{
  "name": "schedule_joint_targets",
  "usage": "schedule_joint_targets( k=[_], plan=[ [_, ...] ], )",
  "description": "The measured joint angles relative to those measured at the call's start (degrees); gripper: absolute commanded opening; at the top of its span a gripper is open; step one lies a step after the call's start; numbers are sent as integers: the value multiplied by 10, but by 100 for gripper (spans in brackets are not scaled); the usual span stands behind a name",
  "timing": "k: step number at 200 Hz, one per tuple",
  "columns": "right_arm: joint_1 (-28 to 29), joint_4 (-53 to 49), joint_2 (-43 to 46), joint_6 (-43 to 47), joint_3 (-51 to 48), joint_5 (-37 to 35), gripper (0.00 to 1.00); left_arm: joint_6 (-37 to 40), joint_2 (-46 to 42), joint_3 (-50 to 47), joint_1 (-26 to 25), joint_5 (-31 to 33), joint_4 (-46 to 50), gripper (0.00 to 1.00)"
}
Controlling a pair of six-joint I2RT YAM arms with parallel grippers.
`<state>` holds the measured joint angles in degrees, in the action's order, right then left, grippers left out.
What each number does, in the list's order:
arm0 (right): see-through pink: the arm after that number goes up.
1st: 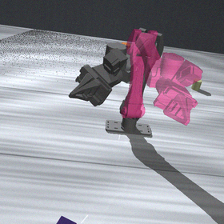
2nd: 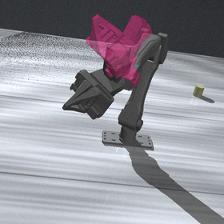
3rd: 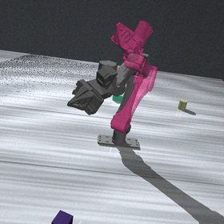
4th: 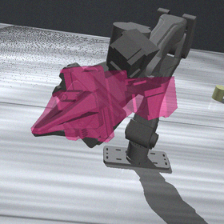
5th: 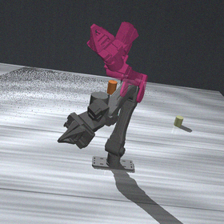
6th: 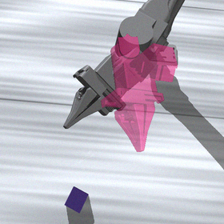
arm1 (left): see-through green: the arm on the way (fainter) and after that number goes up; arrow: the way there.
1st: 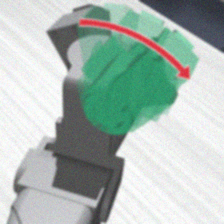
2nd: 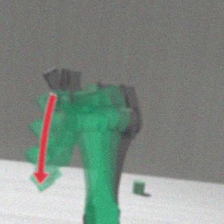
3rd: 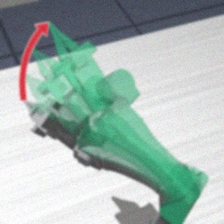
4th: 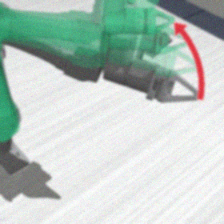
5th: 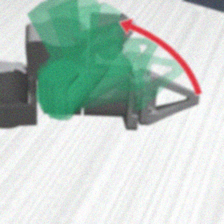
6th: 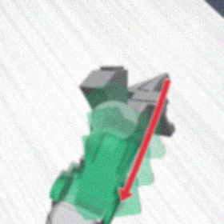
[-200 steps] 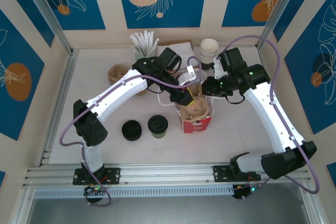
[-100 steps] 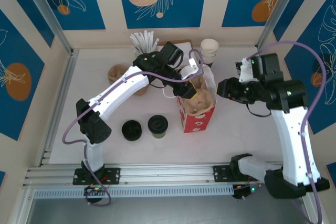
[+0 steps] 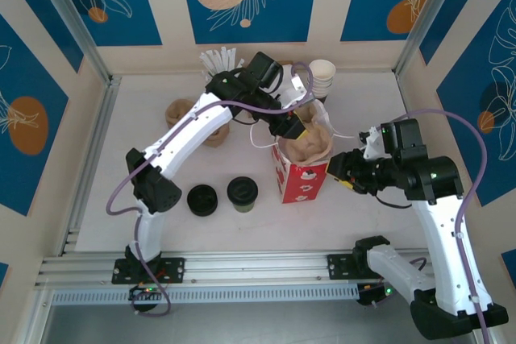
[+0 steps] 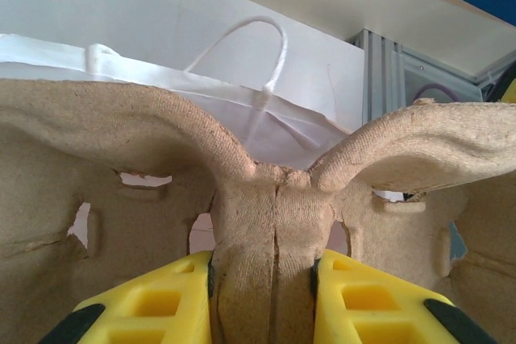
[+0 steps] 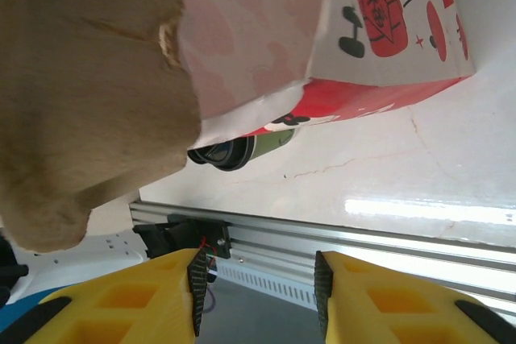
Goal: Pack the takeout coffee
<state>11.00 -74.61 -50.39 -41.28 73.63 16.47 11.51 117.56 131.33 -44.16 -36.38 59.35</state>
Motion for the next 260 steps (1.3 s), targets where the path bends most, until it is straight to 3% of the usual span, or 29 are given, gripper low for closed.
schedule_joint_targets(
  k=[112, 166, 260],
  plan=[
    [-3, 77, 11, -33, -57, -18, 46, 75, 37, 24, 14, 7, 12, 27],
    [-14, 143, 11, -75, -100, -8, 36, 88, 49, 25, 14, 11, 14, 27],
    [-16, 225, 15, -130, -147, 10, 28, 87, 52, 25, 14, 11, 13, 26]
  ],
)
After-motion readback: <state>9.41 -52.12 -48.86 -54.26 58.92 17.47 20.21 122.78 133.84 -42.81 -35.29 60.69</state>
